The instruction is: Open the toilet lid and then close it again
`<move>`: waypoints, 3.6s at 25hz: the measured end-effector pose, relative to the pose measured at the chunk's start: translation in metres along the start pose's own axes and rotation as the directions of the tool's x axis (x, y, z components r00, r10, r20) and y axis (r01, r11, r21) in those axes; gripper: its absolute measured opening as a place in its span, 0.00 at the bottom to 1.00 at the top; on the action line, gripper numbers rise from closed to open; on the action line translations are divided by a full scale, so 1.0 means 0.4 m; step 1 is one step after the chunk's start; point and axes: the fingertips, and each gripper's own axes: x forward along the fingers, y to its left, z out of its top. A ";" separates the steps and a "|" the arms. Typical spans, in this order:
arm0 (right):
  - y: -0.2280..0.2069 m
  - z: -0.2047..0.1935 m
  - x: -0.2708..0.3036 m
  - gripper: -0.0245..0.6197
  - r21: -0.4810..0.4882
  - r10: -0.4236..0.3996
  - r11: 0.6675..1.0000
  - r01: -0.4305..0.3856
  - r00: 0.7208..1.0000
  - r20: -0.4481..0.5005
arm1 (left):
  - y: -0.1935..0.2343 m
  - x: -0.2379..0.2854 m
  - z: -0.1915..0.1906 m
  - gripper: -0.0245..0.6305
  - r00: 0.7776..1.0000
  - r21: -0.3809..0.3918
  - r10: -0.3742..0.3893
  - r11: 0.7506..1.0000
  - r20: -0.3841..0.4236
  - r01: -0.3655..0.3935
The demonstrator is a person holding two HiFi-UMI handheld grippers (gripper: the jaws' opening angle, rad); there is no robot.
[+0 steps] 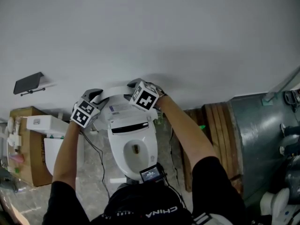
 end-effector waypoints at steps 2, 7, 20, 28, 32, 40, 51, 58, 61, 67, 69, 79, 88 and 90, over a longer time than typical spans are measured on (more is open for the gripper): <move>0.037 -0.006 -0.016 0.32 -0.019 0.002 1.000 -0.001 1.000 0.006 | -0.036 -0.026 -0.004 0.30 1.000 0.020 0.002 1.000 -0.003 -0.002; 0.139 -0.031 -0.061 0.33 -0.088 0.012 0.996 -0.011 1.000 0.004 | -0.134 -0.081 -0.023 0.30 1.000 0.072 0.012 0.997 -0.018 -0.011; 0.437 -0.155 -0.153 0.40 -0.257 0.159 0.953 -0.159 0.987 -0.022 | -0.431 -0.196 -0.105 0.35 0.995 0.178 0.073 0.982 -0.066 -0.060; 0.600 -0.242 -0.169 0.42 -0.313 0.105 0.942 -0.121 0.992 -0.069 | -0.598 -0.244 -0.193 0.36 0.990 0.240 0.105 0.968 -0.097 -0.080; 0.666 -0.282 -0.171 0.42 -0.319 0.051 0.945 -0.075 0.995 -0.084 | -0.665 -0.259 -0.232 0.36 0.987 0.261 0.132 0.960 -0.089 -0.105; 0.787 -0.369 -0.166 0.43 -0.312 -0.059 0.950 0.009 0.987 -0.151 | -0.794 -0.273 -0.312 0.37 0.988 0.297 0.141 0.948 -0.068 -0.115; 0.917 -0.477 -0.143 0.45 -0.354 -0.184 0.929 0.105 0.963 -0.197 | -0.942 -0.276 -0.421 0.41 0.987 0.341 0.140 0.934 -0.073 -0.107; 1.004 -0.556 -0.124 0.45 -0.399 -0.229 0.900 0.175 0.969 -0.093 | -1.042 -0.257 -0.500 0.41 0.980 0.369 0.182 0.919 -0.086 -0.138; 1.051 -0.597 -0.109 0.45 -0.423 -0.250 0.879 0.220 0.968 -0.016 | -1.094 -0.245 -0.547 0.41 0.971 0.386 0.221 0.907 -0.095 -0.169; 1.147 -0.708 -0.066 0.47 -0.460 -0.254 0.854 0.241 0.966 0.035 | -1.202 -0.197 -0.658 0.42 0.950 0.425 0.279 0.883 -0.138 -0.197; 1.187 -0.743 -0.051 0.48 -0.471 -0.238 0.853 0.224 0.971 0.031 | -1.240 -0.189 -0.699 0.43 0.952 0.426 0.270 0.885 -0.146 -0.185; 1.310 -0.913 0.071 0.51 -0.515 -0.246 0.825 0.231 0.968 0.039 | -1.366 -0.102 -0.885 0.46 0.967 0.414 0.243 0.891 -0.081 -0.189; 1.377 -1.088 0.203 0.54 -0.571 -0.272 0.779 0.258 0.960 0.063 | -1.459 0.024 -1.054 0.47 0.965 0.448 0.258 0.870 -0.057 -0.206; 1.380 -1.119 0.234 0.54 -0.584 -0.297 0.759 0.288 0.951 0.083 | -1.466 0.054 -1.087 0.47 0.961 0.467 0.273 0.856 -0.044 -0.222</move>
